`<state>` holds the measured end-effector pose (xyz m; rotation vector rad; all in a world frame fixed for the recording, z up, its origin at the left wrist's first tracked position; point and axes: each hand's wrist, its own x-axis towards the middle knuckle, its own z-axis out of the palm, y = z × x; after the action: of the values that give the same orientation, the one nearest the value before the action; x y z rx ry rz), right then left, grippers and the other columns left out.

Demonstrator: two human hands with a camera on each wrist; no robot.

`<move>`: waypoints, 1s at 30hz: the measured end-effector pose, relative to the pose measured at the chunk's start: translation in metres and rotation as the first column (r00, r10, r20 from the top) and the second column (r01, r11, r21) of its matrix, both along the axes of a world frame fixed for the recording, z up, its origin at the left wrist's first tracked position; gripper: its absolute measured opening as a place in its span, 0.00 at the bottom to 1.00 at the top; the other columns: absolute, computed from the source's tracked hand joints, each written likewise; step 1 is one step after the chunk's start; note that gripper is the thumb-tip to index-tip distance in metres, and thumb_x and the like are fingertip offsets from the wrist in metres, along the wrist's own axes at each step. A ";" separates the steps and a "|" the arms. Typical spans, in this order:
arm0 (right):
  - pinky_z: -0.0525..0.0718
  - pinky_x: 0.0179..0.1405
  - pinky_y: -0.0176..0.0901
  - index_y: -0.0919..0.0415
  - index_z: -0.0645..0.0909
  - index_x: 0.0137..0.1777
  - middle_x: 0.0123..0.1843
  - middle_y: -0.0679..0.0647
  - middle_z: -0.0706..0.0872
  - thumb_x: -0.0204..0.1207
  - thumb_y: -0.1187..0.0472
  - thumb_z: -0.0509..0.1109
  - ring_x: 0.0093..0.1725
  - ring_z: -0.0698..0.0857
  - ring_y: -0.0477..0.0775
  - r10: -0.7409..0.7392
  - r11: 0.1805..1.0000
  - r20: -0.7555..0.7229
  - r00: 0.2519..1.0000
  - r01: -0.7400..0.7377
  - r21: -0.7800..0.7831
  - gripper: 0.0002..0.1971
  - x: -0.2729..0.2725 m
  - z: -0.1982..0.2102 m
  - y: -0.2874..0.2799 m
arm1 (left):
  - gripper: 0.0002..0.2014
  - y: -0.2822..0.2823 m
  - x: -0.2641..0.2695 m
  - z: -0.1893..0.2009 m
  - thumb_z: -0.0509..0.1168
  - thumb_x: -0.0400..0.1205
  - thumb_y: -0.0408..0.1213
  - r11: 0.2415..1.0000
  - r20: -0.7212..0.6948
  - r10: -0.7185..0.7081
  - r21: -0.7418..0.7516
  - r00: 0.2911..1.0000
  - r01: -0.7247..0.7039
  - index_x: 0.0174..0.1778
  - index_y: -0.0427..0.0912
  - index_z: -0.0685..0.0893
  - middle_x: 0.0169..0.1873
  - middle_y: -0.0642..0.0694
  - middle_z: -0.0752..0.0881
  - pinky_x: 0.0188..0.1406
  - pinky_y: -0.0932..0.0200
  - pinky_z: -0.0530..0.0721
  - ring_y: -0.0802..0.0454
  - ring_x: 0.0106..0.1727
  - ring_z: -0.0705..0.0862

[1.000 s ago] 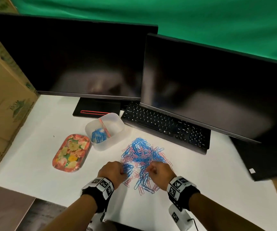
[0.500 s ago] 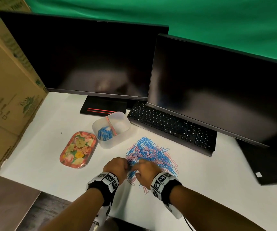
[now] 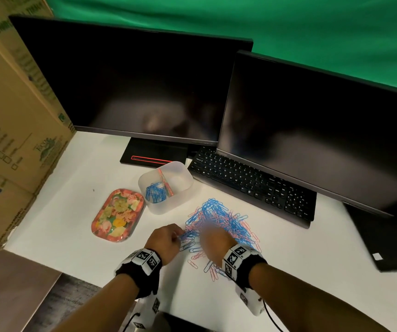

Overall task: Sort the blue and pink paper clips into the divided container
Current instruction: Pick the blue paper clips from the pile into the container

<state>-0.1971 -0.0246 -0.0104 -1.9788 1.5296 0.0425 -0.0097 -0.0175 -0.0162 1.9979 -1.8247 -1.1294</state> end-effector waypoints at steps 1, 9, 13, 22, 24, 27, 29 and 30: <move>0.86 0.48 0.44 0.54 0.84 0.44 0.47 0.52 0.86 0.76 0.67 0.62 0.47 0.85 0.55 -0.055 0.998 0.030 0.998 0.055 0.013 0.10 -0.003 -0.001 -0.001 | 0.15 0.000 0.002 -0.001 0.59 0.79 0.31 1.000 -0.004 0.019 -0.004 1.000 -0.019 0.54 0.51 0.87 0.44 0.53 0.85 0.48 0.68 0.75 0.50 0.51 0.85; 0.83 0.42 0.37 0.49 0.82 0.50 0.36 0.44 0.80 0.77 0.69 0.64 0.35 0.81 0.47 -0.394 0.912 0.327 0.859 0.323 0.252 0.14 -0.013 0.000 -0.009 | 0.04 -0.004 0.013 -0.007 0.65 0.78 0.36 0.996 0.120 0.087 -0.026 0.989 -0.085 0.43 0.50 0.84 0.46 0.47 0.90 0.48 0.62 0.79 0.45 0.50 0.86; 0.76 0.23 0.37 0.56 0.77 0.38 0.31 0.52 0.81 0.79 0.66 0.62 0.26 0.81 0.50 -0.597 0.784 0.381 0.706 0.412 0.465 0.09 -0.012 0.005 -0.011 | 0.09 -0.005 0.006 -0.006 0.67 0.77 0.39 0.995 0.153 0.039 -0.093 0.987 -0.025 0.52 0.47 0.84 0.52 0.45 0.82 0.51 0.57 0.81 0.44 0.53 0.84; 0.76 0.17 0.35 0.63 0.77 0.48 0.31 0.59 0.83 0.79 0.73 0.64 0.20 0.81 0.49 -0.626 0.773 0.518 0.583 0.380 0.508 0.05 -0.011 0.016 -0.007 | 0.07 -0.011 0.002 -0.004 0.62 0.79 0.40 0.981 0.289 -0.152 -0.075 0.945 0.180 0.47 0.48 0.84 0.49 0.47 0.83 0.49 0.54 0.81 0.44 0.54 0.82; 0.77 0.18 0.35 0.62 0.78 0.51 0.30 0.58 0.83 0.79 0.73 0.64 0.21 0.81 0.50 -0.640 0.763 0.517 0.569 0.390 0.515 0.07 -0.011 0.016 -0.009 | 0.03 -0.010 0.005 -0.002 0.63 0.78 0.39 0.987 0.231 -0.112 -0.088 0.967 0.135 0.41 0.49 0.82 0.45 0.48 0.84 0.46 0.56 0.80 0.45 0.51 0.83; 0.78 0.20 0.38 0.63 0.78 0.45 0.27 0.58 0.80 0.79 0.73 0.62 0.20 0.79 0.52 -0.688 0.721 0.506 0.520 0.410 0.559 0.06 -0.012 0.016 -0.013 | 0.06 -0.007 0.008 0.002 0.65 0.75 0.34 0.996 0.107 -0.045 -0.076 0.993 0.053 0.36 0.51 0.78 0.35 0.52 0.84 0.38 0.62 0.75 0.47 0.43 0.84; 0.77 0.20 0.39 0.64 0.75 0.39 0.26 0.59 0.78 0.80 0.70 0.62 0.20 0.79 0.54 -0.722 0.687 0.498 0.480 0.408 0.602 0.07 -0.011 0.018 -0.017 | 0.09 -0.005 0.006 0.005 0.66 0.76 0.32 0.998 0.012 -0.020 -0.060 1.000 0.020 0.35 0.51 0.77 0.31 0.52 0.84 0.33 0.66 0.74 0.49 0.38 0.83; 0.78 0.21 0.40 0.64 0.74 0.38 0.27 0.59 0.77 0.80 0.69 0.62 0.21 0.79 0.56 -0.740 0.667 0.494 0.457 0.404 0.626 0.09 -0.011 0.019 -0.019 | 0.09 -0.004 0.005 0.006 0.66 0.76 0.31 0.999 -0.032 -0.009 -0.047 0.999 0.008 0.37 0.52 0.77 0.30 0.53 0.85 0.32 0.69 0.75 0.49 0.37 0.83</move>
<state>-0.2078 -0.0432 0.0082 -0.8115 1.3915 -0.5964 -0.0052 -0.0214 -0.0105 1.9370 -1.8284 -1.1041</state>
